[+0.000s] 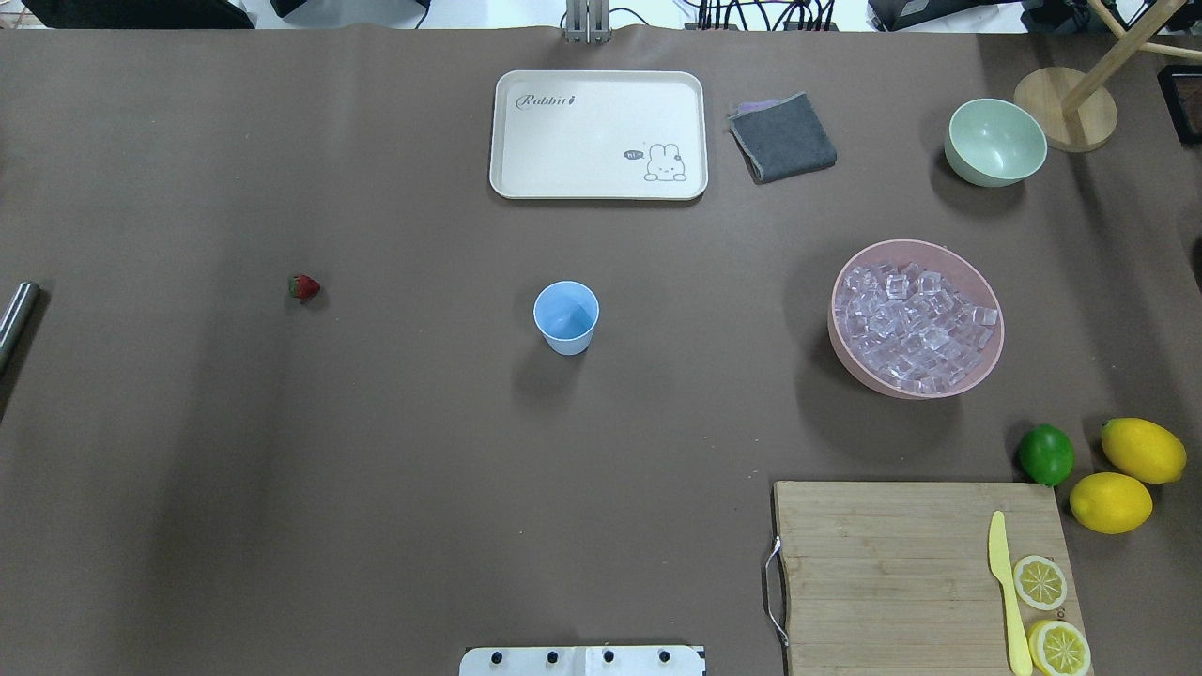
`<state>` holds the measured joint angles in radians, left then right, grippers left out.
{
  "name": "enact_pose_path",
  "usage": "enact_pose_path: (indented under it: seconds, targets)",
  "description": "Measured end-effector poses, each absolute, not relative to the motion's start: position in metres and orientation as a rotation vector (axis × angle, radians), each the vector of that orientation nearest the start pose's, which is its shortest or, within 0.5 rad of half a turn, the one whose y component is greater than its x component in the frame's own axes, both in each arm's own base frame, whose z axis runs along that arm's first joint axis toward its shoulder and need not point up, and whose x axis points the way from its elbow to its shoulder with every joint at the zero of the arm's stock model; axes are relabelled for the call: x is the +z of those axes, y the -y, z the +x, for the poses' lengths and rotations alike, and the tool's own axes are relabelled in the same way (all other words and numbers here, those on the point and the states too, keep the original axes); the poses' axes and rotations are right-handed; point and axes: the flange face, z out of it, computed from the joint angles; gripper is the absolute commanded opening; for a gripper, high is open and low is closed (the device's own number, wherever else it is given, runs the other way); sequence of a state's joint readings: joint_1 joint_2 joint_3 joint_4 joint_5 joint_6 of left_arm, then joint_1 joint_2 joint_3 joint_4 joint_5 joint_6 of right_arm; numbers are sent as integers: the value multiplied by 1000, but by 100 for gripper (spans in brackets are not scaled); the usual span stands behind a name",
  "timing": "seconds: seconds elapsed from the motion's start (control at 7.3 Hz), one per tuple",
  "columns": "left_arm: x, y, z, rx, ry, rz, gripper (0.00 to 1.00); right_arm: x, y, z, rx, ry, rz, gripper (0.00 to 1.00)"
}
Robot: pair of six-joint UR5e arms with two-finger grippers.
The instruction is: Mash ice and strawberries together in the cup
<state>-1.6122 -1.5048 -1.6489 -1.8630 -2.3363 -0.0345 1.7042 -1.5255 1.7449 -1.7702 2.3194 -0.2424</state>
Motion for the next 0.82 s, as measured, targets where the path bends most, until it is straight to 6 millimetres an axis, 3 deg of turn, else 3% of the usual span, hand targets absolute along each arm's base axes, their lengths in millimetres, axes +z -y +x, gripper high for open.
enact_pose_path:
  seconds: [0.82]
  targets:
    - [621,476,-84,45,-757,291,99,571,488,131,-112,737,162,99]
